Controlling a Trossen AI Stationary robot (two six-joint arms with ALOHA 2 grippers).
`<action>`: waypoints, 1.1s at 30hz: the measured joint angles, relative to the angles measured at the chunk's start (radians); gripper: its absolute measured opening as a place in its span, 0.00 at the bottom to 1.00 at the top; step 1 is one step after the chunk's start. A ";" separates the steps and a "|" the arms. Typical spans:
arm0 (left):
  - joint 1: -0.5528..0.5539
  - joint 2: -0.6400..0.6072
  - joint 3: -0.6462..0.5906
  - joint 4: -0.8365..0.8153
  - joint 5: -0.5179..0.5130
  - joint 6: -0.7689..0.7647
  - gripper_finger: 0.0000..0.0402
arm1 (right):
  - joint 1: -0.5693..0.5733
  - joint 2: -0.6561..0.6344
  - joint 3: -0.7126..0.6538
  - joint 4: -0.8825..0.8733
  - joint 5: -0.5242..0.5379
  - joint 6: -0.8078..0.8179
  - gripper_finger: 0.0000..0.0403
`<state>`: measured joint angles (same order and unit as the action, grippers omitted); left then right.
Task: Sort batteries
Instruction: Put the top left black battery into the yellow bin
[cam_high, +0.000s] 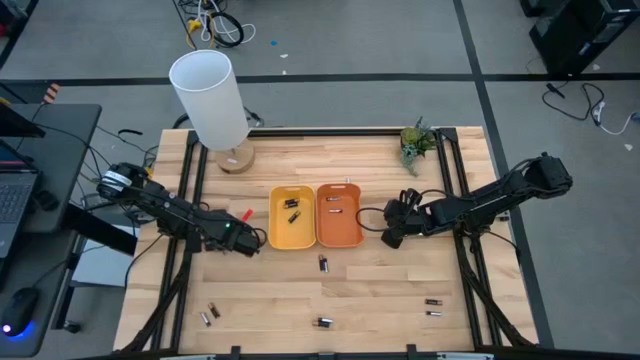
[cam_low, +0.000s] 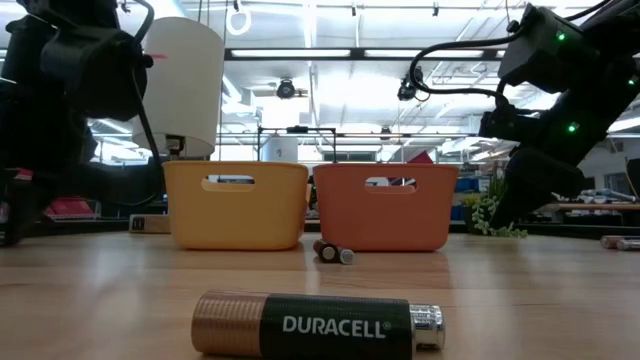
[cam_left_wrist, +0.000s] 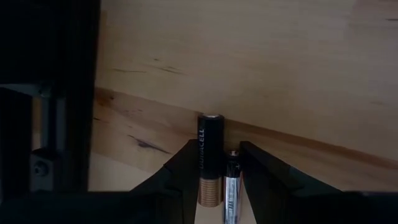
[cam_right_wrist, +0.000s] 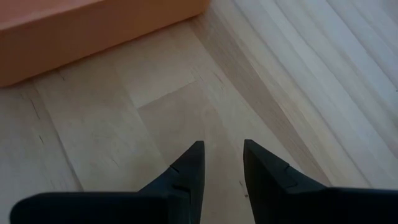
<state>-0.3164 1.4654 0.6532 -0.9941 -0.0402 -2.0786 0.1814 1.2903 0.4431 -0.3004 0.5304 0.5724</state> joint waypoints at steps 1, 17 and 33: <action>0.000 0.000 0.000 0.007 -0.003 -0.001 0.30 | 0.000 0.000 0.000 0.000 0.000 0.000 0.24; 0.016 0.003 0.073 0.106 -0.176 -0.002 0.29 | 0.000 0.000 0.000 0.000 0.000 0.003 0.24; 0.021 0.002 0.068 0.038 -0.145 0.029 0.29 | 0.000 0.000 0.000 -0.003 0.000 0.000 0.24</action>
<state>-0.2958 1.4670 0.7216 -0.9561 -0.1848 -2.0499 0.1818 1.2907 0.4427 -0.3035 0.5301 0.5728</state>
